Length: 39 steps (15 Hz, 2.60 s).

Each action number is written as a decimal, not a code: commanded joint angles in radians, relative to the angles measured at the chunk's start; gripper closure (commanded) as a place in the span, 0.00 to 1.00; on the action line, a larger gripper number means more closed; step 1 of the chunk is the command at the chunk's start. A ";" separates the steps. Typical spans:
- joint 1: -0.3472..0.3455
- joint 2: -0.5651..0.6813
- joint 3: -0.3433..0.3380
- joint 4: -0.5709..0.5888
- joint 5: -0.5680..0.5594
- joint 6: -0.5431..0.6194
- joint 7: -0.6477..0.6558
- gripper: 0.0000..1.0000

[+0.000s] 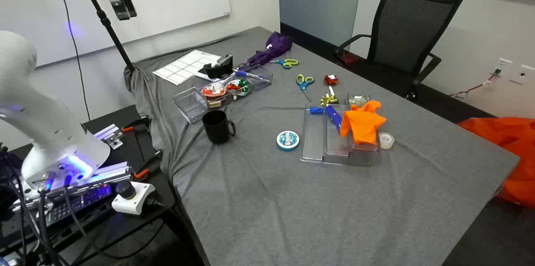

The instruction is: Pick up the orange thing from the stairs and put it into the clear box

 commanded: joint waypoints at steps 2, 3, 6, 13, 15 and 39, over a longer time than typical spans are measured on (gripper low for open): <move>0.022 0.001 -0.015 0.004 -0.011 -0.006 0.012 0.00; 0.022 0.001 -0.015 0.004 -0.011 -0.006 0.012 0.00; 0.022 0.001 -0.015 0.004 -0.011 -0.006 0.012 0.00; 0.022 0.001 -0.015 0.004 -0.011 -0.006 0.012 0.00; 0.022 0.001 -0.015 0.004 -0.011 -0.006 0.012 0.00; 0.073 0.589 -0.157 0.176 0.473 0.621 0.073 0.00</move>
